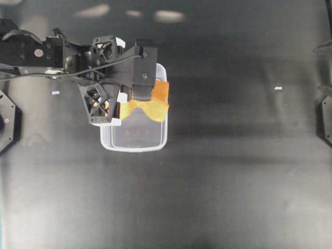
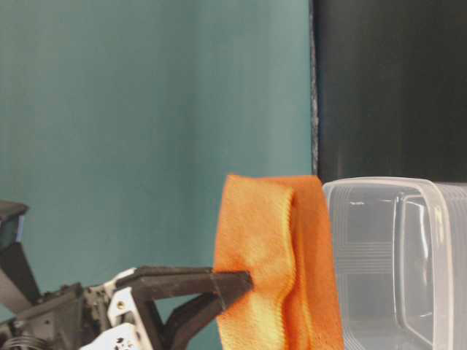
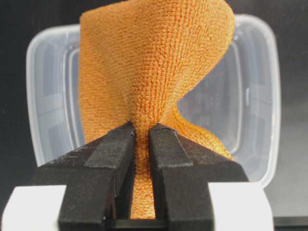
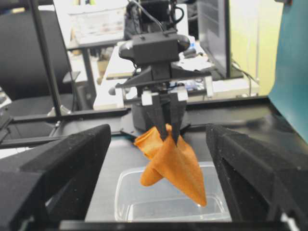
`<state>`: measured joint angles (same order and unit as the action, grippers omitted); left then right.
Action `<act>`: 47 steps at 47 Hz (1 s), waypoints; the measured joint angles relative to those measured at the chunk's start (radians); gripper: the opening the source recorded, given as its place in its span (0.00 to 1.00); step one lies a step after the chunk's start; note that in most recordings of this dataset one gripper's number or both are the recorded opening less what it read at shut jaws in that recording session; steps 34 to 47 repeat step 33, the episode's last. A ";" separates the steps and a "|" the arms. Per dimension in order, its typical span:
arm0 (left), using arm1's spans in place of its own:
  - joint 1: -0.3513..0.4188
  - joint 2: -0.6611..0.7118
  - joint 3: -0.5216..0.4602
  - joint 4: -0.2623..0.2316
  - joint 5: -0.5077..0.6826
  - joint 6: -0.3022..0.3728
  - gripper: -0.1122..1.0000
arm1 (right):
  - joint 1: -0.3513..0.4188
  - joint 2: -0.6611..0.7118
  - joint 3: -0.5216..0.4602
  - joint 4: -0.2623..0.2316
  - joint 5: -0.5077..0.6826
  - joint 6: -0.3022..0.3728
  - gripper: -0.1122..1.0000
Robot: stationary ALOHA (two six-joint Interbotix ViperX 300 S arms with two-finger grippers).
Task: Place the orange towel into the container with the left arm.
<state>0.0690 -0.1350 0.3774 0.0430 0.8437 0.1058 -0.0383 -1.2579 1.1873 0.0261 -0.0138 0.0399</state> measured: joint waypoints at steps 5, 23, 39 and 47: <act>0.005 0.000 0.012 0.000 -0.009 0.000 0.16 | 0.002 0.002 -0.002 -0.002 -0.009 0.000 0.80; 0.008 0.017 0.032 0.000 -0.063 -0.002 0.73 | 0.000 0.000 -0.002 0.000 -0.018 0.000 0.80; 0.008 0.023 0.029 0.000 -0.060 -0.003 0.91 | 0.000 0.000 -0.002 0.000 -0.018 0.000 0.80; 0.008 0.023 0.029 0.000 -0.060 -0.003 0.91 | 0.000 0.000 -0.002 0.000 -0.018 0.000 0.80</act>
